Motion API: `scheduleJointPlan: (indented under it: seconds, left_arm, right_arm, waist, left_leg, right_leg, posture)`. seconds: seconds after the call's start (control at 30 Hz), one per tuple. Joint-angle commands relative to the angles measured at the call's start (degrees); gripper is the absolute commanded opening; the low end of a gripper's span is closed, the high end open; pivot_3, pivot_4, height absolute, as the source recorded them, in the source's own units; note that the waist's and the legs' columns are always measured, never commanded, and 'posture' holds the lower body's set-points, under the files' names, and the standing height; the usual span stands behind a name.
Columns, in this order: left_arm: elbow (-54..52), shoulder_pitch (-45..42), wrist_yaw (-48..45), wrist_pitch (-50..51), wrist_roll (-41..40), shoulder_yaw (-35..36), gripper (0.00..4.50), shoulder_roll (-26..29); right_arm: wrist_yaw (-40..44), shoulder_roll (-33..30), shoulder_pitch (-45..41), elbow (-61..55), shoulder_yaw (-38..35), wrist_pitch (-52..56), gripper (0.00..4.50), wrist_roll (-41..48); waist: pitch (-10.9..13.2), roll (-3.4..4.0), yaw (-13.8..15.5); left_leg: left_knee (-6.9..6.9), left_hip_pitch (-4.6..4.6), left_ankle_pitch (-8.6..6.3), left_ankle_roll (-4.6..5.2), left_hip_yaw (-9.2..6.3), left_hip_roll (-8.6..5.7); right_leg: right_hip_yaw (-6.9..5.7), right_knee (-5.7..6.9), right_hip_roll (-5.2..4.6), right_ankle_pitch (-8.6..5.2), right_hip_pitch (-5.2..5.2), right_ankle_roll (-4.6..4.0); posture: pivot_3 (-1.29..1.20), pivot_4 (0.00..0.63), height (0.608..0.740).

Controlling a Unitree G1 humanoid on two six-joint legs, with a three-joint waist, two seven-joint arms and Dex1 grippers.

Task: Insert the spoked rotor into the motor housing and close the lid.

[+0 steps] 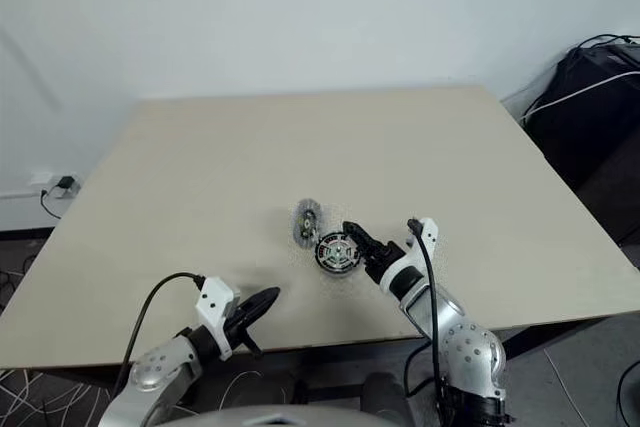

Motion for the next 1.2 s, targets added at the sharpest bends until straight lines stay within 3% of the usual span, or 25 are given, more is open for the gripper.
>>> scheduleJointPlan:
  seconds: [0.03, 0.1, 0.2, 0.37, 0.57, 0.6, 0.97, 1.2]
  left_arm:
    - [-1.58, -0.46, -0.19, -0.16, -0.6, 0.02, 0.0, 0.11]
    - [-1.59, -0.48, -0.27, -0.18, -0.55, 0.02, 0.0, 0.13]
    - [-1.56, -0.52, -0.33, -0.21, -0.51, 0.06, 0.0, 0.2]
    - [-1.55, -0.62, -0.38, -0.2, -0.47, 0.0, 0.0, 0.21]
    - [-1.61, -0.6, -0.36, -0.18, -0.46, -0.03, 0.0, 0.19]
    - [-1.65, -0.56, -0.31, -0.16, -0.47, 0.01, 0.0, 0.19]
    - [-2.22, 0.12, 0.41, -0.16, -0.41, 0.11, 0.0, -0.15]
    - [-2.05, 0.16, 0.56, -0.25, -0.39, 0.05, 0.0, -0.19]
  right_arm:
    - [0.95, -1.85, -0.51, -2.63, 3.88, -3.95, 4.46, -7.16]
    - [1.83, -4.16, -0.25, -2.66, 7.87, -7.81, 4.46, -14.88]
    - [3.13, -7.88, -0.75, -1.18, 15.35, -14.2, 3.82, -27.01]
    - [3.42, -10.43, -4.15, 2.24, 24.65, -21.11, 2.22, -42.06]
    - [5.35, -8.95, -7.35, 6.81, 27.92, -23.6, 0.19, -48.56]
    - [5.56, -8.39, -8.04, 7.78, 28.07, -23.8, 0.03, -49.12]
    - [11.29, -6.54, -8.97, 16.65, 28.29, -21.08, 0.03, -51.83]
    - [13.35, -6.72, -8.69, 13.05, 26.62, -18.47, 0.03, -51.75]
  waist:
    - [0.0, 0.0, 0.01]
    - [-0.01, -0.01, 0.03]
    - [-0.01, -0.03, 0.11]
    - [-0.02, -0.1, 0.08]
    - [-0.08, -0.35, 0.65]
    - [-0.08, -0.36, 0.66]
    - [-0.1, -0.39, 0.63]
    - [-0.26, -0.47, 0.63]
  left_leg:
    - [0.01, 0.0, 0.0, 0.0, 0.0, 0.0]
    - [0.06, 0.0, 0.0, 0.0, 0.01, 0.0]
    - [0.07, 0.0, 0.0, 0.0, 0.02, -0.02]
    - [0.07, 0.05, 0.01, -0.01, 0.03, -0.01]
    - [0.11, 0.12, 0.01, 0.0, 0.02, -0.01]
    - [0.11, 0.12, 0.01, 0.0, 0.02, -0.02]
    - [0.13, 0.15, 0.01, 0.0, 0.0, -0.01]
    - [0.15, 0.26, 0.01, -0.01, -0.01, 0.0]
  right_leg:
    - [0.0, 0.0, 0.0, 0.0, 0.01, 0.0]
    - [0.0, 0.0, -0.01, 0.0, 0.03, 0.0]
    - [-0.01, -0.01, 0.01, 0.01, 0.04, 0.01]
    - [-0.02, 0.02, 0.14, 0.01, 0.05, 0.02]
    - [-0.02, 0.02, 0.21, 0.02, 0.15, 0.03]
    - [-0.02, 0.02, 0.21, 0.02, 0.16, 0.03]
    - [-0.02, 0.06, 0.26, 0.05, 0.17, 0.02]
    - [-0.02, 0.08, 0.26, 0.04, 0.27, 0.03]
  posture:
    - [0.0, 0.0, 0.74]
    - [0.0, 0.0, 0.74]
    - [0.0, 0.0, 0.74]
    - [0.0, 0.0, 0.74]
    - [0.0, 0.0, 0.74]
    - [0.0, 0.0, 0.74]
    - [0.0, 0.0, 0.74]
    - [0.0, 0.0, 0.74]
